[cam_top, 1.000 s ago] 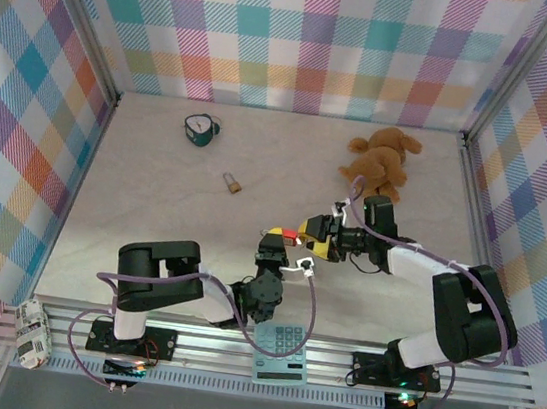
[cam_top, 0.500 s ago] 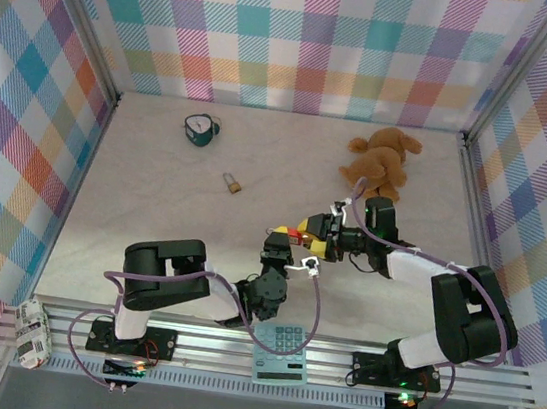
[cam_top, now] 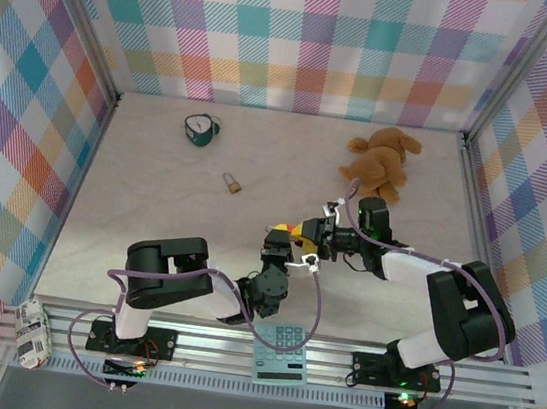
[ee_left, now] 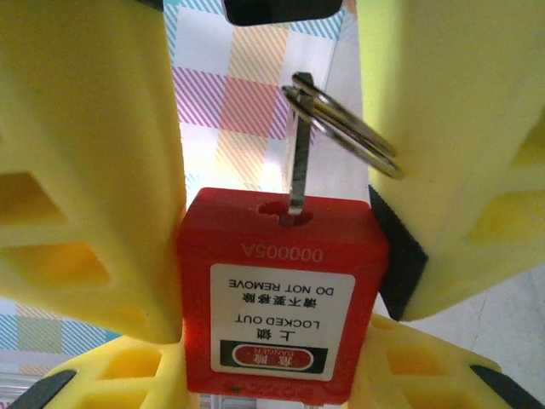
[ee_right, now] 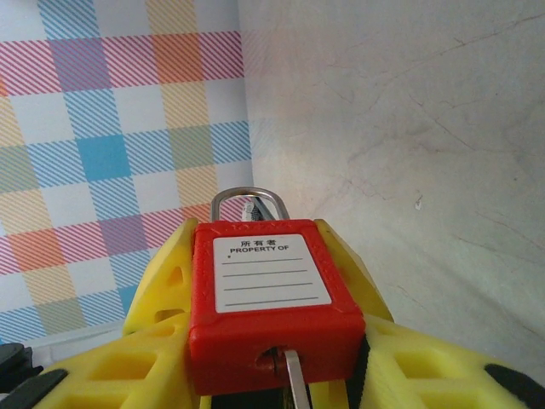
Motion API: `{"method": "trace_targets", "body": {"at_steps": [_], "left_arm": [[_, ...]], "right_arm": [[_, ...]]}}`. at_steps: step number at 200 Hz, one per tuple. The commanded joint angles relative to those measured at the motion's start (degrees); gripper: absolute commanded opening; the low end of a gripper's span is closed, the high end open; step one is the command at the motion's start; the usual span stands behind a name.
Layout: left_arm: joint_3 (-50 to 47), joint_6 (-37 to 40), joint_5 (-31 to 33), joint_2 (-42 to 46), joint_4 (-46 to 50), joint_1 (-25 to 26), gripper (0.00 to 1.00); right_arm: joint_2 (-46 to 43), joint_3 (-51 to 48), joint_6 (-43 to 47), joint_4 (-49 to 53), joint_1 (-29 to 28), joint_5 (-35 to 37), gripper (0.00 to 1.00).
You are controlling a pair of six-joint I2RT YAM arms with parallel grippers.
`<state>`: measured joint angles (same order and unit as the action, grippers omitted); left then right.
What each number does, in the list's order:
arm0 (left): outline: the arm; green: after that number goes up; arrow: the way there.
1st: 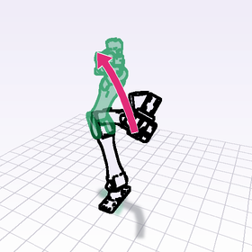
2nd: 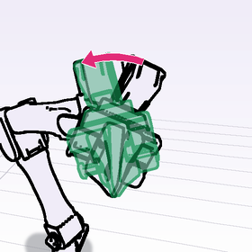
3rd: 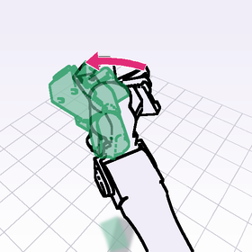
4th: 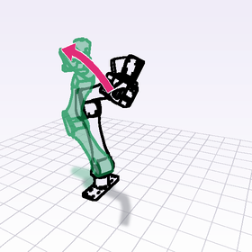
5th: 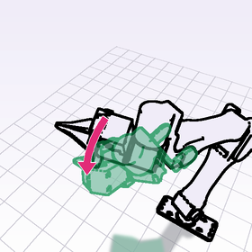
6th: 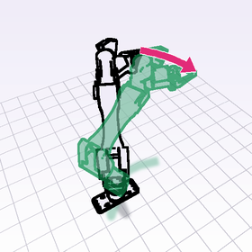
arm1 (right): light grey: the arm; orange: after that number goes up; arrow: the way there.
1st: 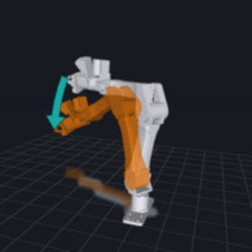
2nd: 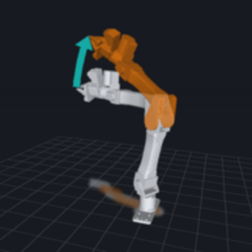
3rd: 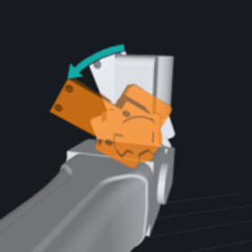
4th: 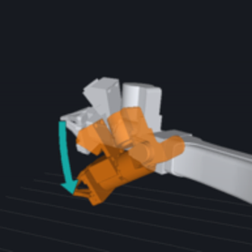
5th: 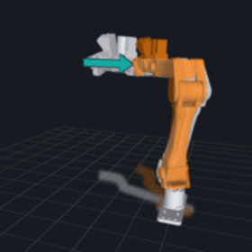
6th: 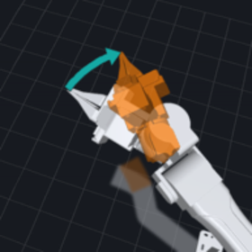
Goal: Unlock with the key
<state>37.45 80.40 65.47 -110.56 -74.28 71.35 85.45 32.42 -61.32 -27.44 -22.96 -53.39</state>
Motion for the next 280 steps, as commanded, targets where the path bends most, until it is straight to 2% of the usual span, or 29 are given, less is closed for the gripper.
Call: {"method": "trace_targets", "body": {"at_steps": [1, 41, 76, 94, 176, 219, 253, 280], "left_arm": [[0.8, -0.6, -0.7, 0.0, -3.0, -0.2, 0.08], [0.0, -0.8, -0.6, 0.9, -3.0, 0.3, 0.09], [-0.1, -0.7, -0.5, 0.5, -3.1, 0.7, 0.08], [0.0, -0.7, -0.4, 0.5, -3.1, 0.9, 0.08], [0.6, -0.2, -0.1, 0.7, -3.1, 0.9, 0.09], [0.3, -0.5, 0.9, 2.0, -3.0, 1.2, 0.27], [-0.9, -2.6, 2.2, 3.5, -3.0, 1.7, 0.58], [-2.6, -5.5, 3.8, 4.9, -3.0, 2.6, 0.75]], "right_arm": [[0.0, -0.1, -0.7, -2.7, -0.3, 0.9, 0.42], [-0.5, 0.3, -1.3, -3.2, -0.4, 2.2, 0.42], [-0.1, 0.8, -3.5, -5.6, -0.4, 2.5, 0.59], [0.2, 1.1, -4.2, -6.3, -0.4, 2.8, 0.61], [-0.3, 1.4, -3.6, -4.7, -0.6, 2.9, 0.40], [-1.5, 2.5, -2.3, -2.7, -0.6, 4.0, 0.39], [-1.4, 5.8, 0.6, 3.0, -0.3, 4.5, 0.38], [-0.5, 8.3, 1.4, 5.0, -0.1, 4.5, 0.38]]}}
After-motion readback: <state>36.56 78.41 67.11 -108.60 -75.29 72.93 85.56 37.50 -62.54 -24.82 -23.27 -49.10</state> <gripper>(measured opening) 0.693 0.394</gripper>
